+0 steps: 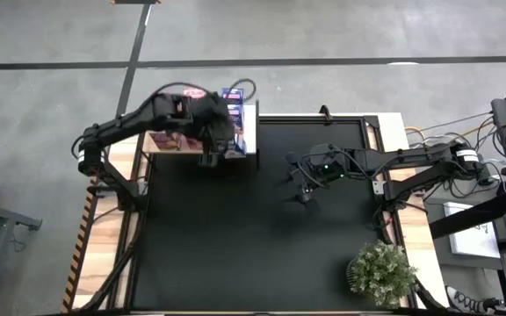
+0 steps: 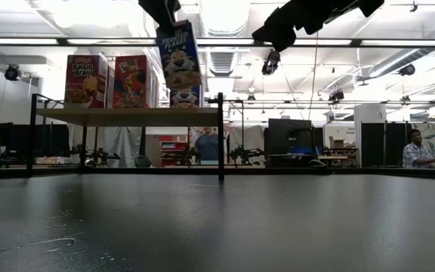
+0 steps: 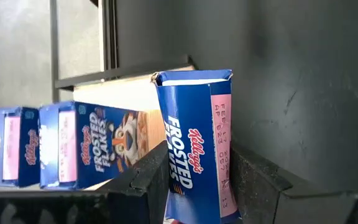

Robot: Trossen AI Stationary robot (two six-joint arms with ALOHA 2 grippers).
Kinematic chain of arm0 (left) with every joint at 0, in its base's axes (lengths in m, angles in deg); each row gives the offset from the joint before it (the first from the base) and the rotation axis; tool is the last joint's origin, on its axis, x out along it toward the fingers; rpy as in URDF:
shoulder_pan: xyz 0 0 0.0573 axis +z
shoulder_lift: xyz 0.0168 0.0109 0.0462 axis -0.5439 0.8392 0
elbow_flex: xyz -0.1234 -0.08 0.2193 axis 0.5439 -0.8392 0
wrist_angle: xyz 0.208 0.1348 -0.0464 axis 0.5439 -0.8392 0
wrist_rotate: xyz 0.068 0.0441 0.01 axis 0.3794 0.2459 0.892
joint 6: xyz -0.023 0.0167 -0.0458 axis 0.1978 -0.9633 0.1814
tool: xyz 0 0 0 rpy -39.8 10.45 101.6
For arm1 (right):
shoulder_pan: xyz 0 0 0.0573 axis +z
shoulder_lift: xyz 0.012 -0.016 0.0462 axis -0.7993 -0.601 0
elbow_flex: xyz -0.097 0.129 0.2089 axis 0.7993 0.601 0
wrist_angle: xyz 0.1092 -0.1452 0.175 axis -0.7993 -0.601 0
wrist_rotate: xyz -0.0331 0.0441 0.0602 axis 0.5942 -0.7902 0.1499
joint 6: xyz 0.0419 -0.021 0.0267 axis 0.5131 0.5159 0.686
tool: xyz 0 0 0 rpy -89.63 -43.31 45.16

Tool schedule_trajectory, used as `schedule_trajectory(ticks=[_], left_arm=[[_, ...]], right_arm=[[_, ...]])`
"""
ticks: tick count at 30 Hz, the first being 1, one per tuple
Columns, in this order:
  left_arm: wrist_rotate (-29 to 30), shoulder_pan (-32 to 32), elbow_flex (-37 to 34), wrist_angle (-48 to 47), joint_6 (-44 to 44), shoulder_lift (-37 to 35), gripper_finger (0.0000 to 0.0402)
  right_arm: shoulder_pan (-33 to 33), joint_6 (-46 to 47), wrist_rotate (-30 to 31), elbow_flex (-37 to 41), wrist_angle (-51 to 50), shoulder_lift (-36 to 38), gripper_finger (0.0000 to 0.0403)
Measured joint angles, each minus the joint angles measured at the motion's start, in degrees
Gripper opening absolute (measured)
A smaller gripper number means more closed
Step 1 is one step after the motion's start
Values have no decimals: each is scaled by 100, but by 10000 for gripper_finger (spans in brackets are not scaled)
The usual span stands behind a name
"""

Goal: Stack cereal on shelf
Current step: Align the blue cereal box with the other blue cereal box on the shelf

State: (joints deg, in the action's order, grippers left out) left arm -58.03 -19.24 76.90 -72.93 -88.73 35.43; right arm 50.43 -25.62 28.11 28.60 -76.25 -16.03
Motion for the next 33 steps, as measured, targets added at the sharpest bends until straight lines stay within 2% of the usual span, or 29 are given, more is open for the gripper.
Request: schedule_trajectory(ticks=[5,9,22,33], left_arm=[[-379,612,-9,20,-360,3,133],[-744,851,-20,30,-481,3,133],[-748,1000,-91,306,-759,5,133],[-721,1168,-499,568,-747,23,133]], right_arm=[[0,34,1,0,32,0,219],[0,34,0,0,84,0,219],[-2,34,2,0,106,0,219],[-2,32,2,0,105,0,219]])
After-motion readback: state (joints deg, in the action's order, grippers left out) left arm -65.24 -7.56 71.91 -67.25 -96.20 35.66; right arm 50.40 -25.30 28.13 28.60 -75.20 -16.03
